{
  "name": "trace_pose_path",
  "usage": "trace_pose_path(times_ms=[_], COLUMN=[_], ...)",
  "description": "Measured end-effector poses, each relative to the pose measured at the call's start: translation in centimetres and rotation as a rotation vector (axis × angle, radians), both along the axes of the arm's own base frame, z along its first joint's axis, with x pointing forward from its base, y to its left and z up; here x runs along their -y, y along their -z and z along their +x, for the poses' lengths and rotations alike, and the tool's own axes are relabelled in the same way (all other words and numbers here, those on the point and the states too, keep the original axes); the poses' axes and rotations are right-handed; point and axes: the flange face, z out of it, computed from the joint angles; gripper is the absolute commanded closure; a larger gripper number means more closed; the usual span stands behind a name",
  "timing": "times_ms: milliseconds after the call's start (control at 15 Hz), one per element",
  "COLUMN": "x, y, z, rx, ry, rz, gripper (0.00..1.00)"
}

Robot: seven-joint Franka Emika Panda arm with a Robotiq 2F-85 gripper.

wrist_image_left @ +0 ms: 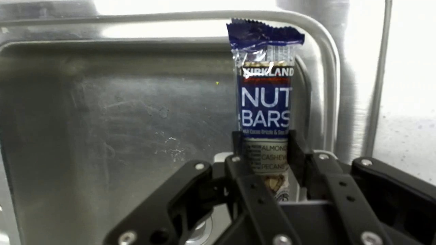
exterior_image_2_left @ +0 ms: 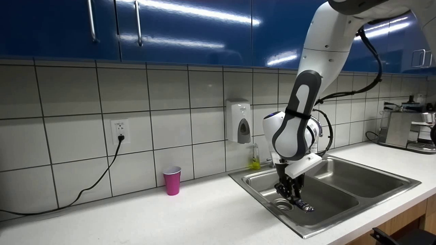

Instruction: Remove the chocolate bar from the left sink and put it on the counter

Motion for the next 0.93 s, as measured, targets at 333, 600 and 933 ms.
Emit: trace_pose_path(times_ms=[333,600,933], x=[-4.2,-7.0,-10.4], y=[-0.2,-0.2,0.1], z=[-0.3,-0.7,-1.4], rx=[0.001,-0.003,-0.017], ry=[-0.087,-0.146,-0.236], rz=[0.019,0.033,0.056], gripper=[0.9,0.9,0.9])
